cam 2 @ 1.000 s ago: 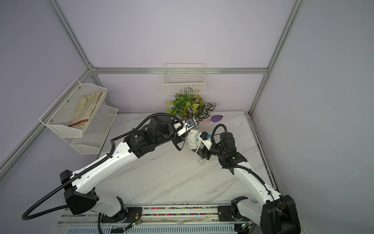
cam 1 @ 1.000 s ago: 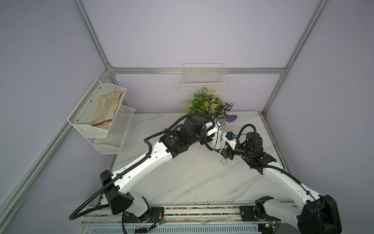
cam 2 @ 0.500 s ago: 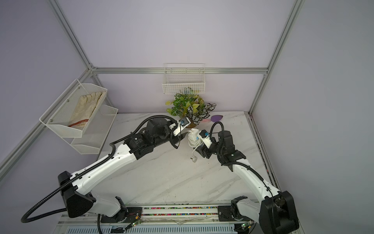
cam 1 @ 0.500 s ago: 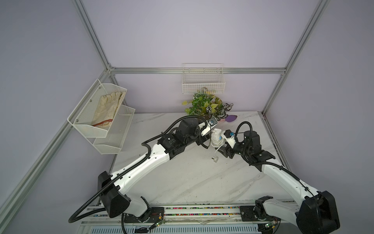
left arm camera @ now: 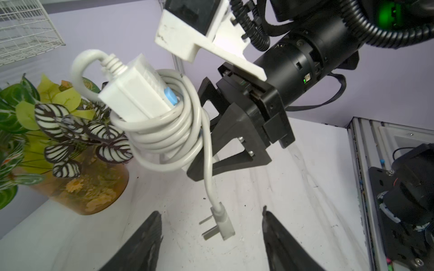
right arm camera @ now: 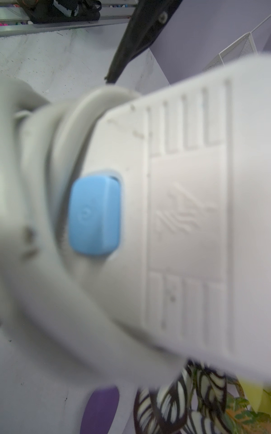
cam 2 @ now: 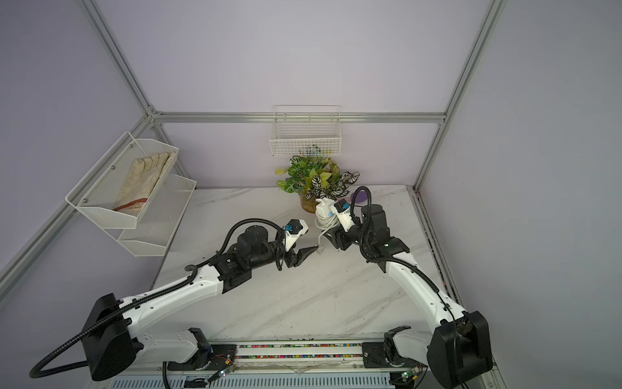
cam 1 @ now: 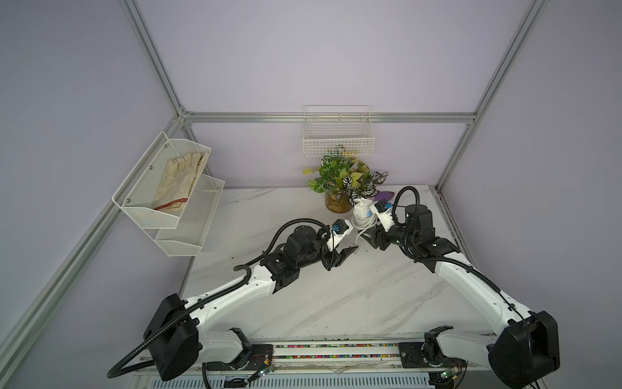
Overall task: Wrap the cord around the power strip
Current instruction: Wrap the power cord around the power strip.
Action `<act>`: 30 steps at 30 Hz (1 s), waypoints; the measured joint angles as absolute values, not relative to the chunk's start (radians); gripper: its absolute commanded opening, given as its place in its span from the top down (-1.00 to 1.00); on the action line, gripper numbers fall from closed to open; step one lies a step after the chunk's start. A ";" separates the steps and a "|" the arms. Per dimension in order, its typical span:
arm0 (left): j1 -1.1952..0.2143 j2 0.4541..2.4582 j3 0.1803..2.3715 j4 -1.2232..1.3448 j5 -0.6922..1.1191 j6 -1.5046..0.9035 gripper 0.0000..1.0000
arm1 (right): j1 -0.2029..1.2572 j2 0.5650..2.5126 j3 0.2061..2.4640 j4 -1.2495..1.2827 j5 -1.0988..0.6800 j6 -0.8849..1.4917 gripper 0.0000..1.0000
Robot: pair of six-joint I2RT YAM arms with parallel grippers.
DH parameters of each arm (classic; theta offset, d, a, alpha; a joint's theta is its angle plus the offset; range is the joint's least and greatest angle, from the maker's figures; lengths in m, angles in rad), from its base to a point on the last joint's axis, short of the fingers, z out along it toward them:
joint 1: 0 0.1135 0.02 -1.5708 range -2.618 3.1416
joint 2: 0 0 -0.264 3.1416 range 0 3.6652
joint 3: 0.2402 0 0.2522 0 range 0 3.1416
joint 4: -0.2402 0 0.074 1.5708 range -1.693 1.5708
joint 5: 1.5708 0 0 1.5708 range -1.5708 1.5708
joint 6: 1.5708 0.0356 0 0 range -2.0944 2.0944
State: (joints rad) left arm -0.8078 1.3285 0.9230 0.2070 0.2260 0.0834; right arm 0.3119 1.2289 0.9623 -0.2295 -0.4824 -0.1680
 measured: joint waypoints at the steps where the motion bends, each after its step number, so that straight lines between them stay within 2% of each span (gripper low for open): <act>1: -0.808 1.340 0.915 0.239 0.236 0.074 -0.33 | 0.315 1.229 0.965 -0.234 -0.479 -0.162 1.00; 7: -0.808 1.404 0.888 0.383 0.282 0.036 -0.17 | 0.334 1.229 0.967 -0.263 -0.458 -0.127 1.00; 9: -0.808 1.429 0.888 0.412 0.278 0.035 -0.03 | 0.340 1.229 0.969 -0.268 -0.456 -0.116 1.00; 14: -0.808 1.482 0.887 0.429 0.255 0.039 0.51 | 0.346 1.229 0.979 -0.289 -0.451 -0.101 1.00; 17: -0.808 1.491 0.883 0.434 0.237 0.044 0.70 | 0.346 1.229 0.981 -0.295 -0.445 -0.093 1.00; 23: -0.808 1.490 0.843 0.455 0.167 0.067 0.92 | 0.349 1.228 0.981 -0.311 -0.466 -0.090 1.00; 30: -0.805 1.484 0.827 0.448 0.115 0.155 0.96 | 0.349 1.209 0.980 -0.316 -0.520 -0.094 1.00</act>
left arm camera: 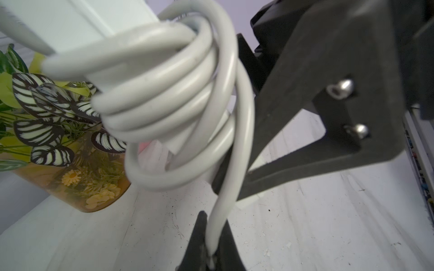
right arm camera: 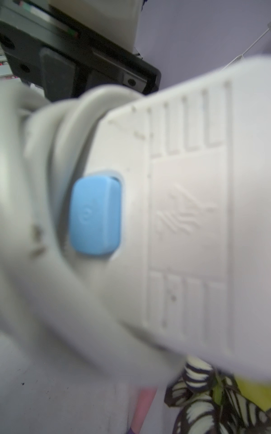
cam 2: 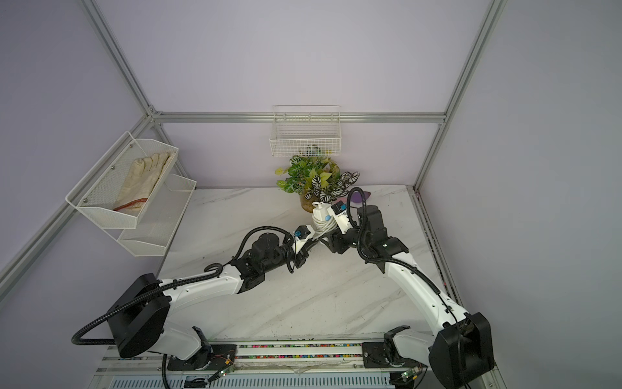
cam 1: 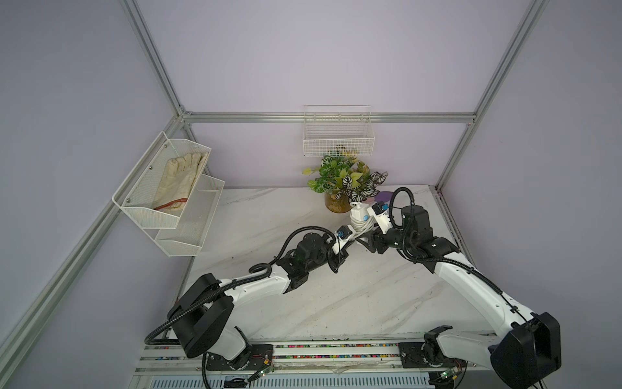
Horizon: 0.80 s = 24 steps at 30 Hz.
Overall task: Wrap the cord around the power strip
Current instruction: Wrap the power cord around the power strip.
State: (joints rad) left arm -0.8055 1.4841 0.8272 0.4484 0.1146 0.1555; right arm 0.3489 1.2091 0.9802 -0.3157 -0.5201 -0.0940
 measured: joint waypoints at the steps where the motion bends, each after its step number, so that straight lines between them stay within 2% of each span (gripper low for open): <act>1: -0.802 1.480 0.820 0.448 0.111 0.168 0.96 | 0.349 1.203 0.980 -0.316 -0.534 -0.095 1.00; 15: -0.726 1.482 0.805 0.513 0.159 0.225 0.91 | 0.349 1.191 0.968 -0.324 -0.646 -0.109 1.00; 18: -0.722 1.512 0.807 0.537 0.179 0.224 0.86 | 0.347 1.191 0.949 -0.311 -0.666 -0.100 1.00; 24: -0.721 1.620 0.839 0.575 0.200 0.178 0.58 | 0.339 1.218 0.896 -0.296 -0.679 -0.060 1.00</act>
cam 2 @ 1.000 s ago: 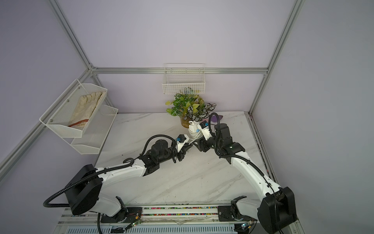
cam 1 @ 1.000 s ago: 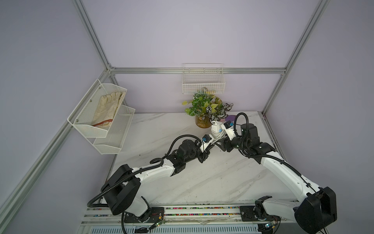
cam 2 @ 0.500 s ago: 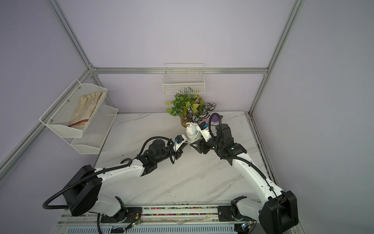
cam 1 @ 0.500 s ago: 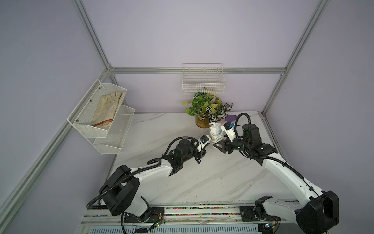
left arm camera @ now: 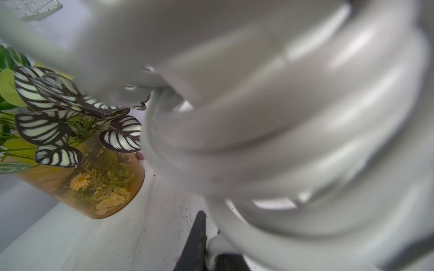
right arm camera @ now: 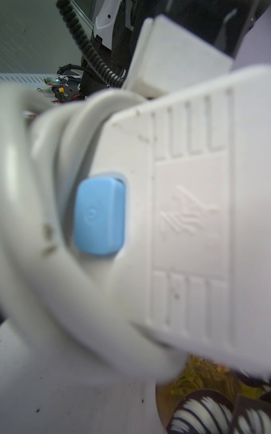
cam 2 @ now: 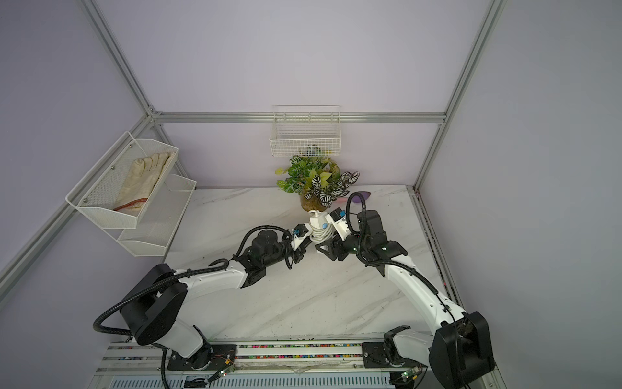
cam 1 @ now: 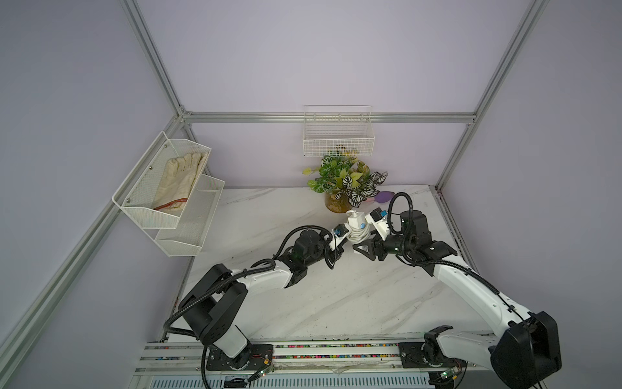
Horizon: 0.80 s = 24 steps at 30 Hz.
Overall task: Wrap the cord around the power strip
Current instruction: Wrap the power cord around the power strip.
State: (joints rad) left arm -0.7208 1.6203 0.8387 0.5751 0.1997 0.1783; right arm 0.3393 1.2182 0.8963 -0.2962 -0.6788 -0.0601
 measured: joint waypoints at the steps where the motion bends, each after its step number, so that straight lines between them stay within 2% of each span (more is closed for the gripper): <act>1: -0.717 1.640 0.845 0.577 0.197 0.167 0.52 | 0.339 1.222 0.888 -0.297 -0.681 -0.046 1.00; 13: -0.678 1.762 0.853 0.564 0.173 0.057 0.05 | 0.337 1.383 0.888 -0.259 -0.656 0.051 1.00; 24: -0.675 1.802 0.853 0.516 0.151 0.034 -0.13 | 0.268 1.621 0.980 -0.233 -0.670 0.102 1.00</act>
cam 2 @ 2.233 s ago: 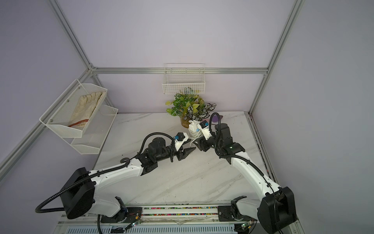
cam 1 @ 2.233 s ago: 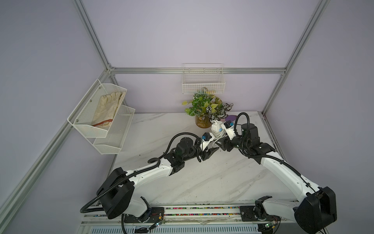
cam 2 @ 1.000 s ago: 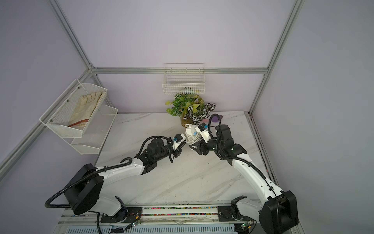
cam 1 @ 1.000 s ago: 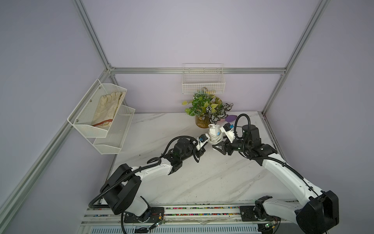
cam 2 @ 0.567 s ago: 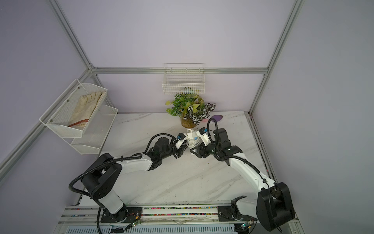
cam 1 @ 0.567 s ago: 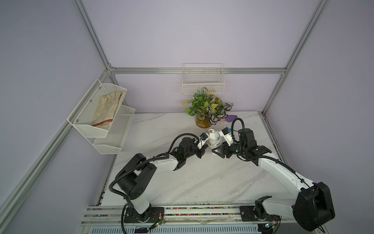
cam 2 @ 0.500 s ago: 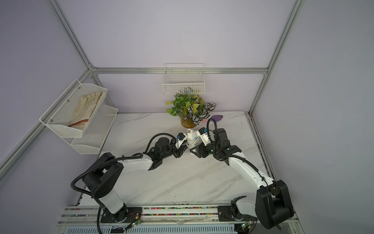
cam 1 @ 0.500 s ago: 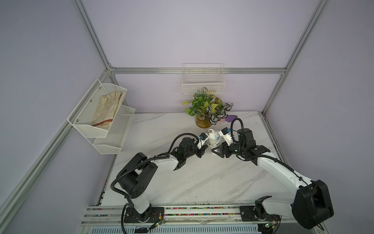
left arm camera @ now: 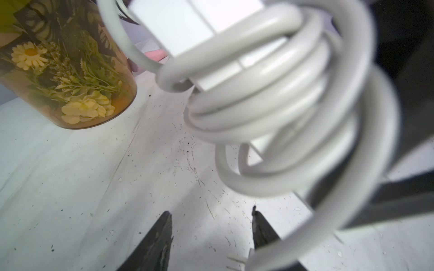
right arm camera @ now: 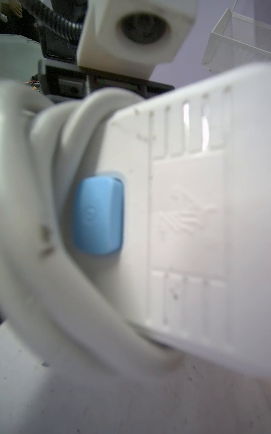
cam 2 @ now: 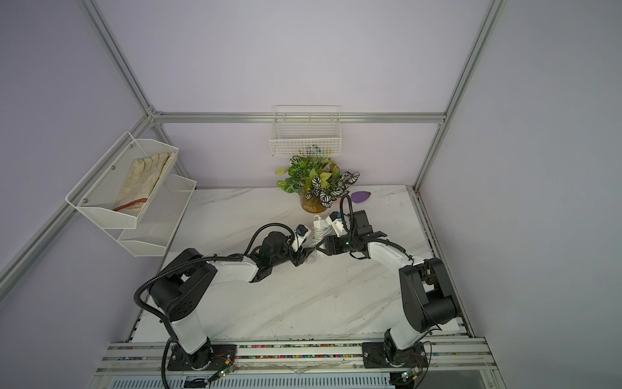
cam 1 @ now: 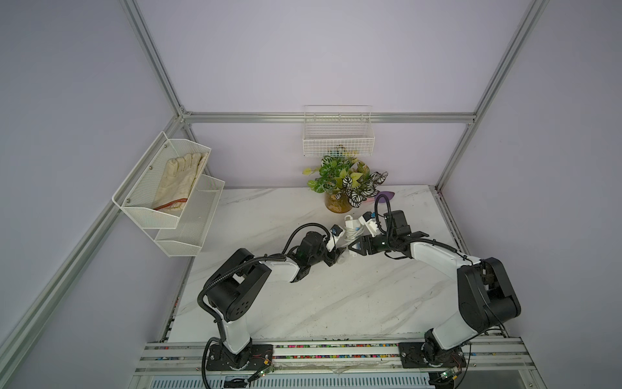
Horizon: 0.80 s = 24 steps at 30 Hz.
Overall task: Wrap the cord around the power strip
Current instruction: Wrap the power cord around the power strip, then place the power strip at the center of the board.
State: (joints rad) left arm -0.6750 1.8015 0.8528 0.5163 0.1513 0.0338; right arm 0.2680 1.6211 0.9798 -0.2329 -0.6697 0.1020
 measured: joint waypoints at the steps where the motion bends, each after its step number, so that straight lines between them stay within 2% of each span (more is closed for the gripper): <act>1: -0.675 1.802 0.853 0.512 0.149 0.033 -0.16 | 0.260 1.640 0.992 -0.234 -0.667 0.102 1.00; 8: -0.675 1.798 0.853 0.488 0.105 0.036 -0.28 | 0.215 1.689 1.097 -0.285 -0.577 0.062 1.00; 15: -0.675 1.724 0.853 0.442 0.014 0.048 -0.29 | 0.203 1.628 1.098 -0.273 -0.375 0.004 1.00; 24: -0.675 1.656 0.850 0.393 -0.101 0.045 -0.29 | 0.429 1.551 0.887 -0.203 -0.115 -0.024 1.00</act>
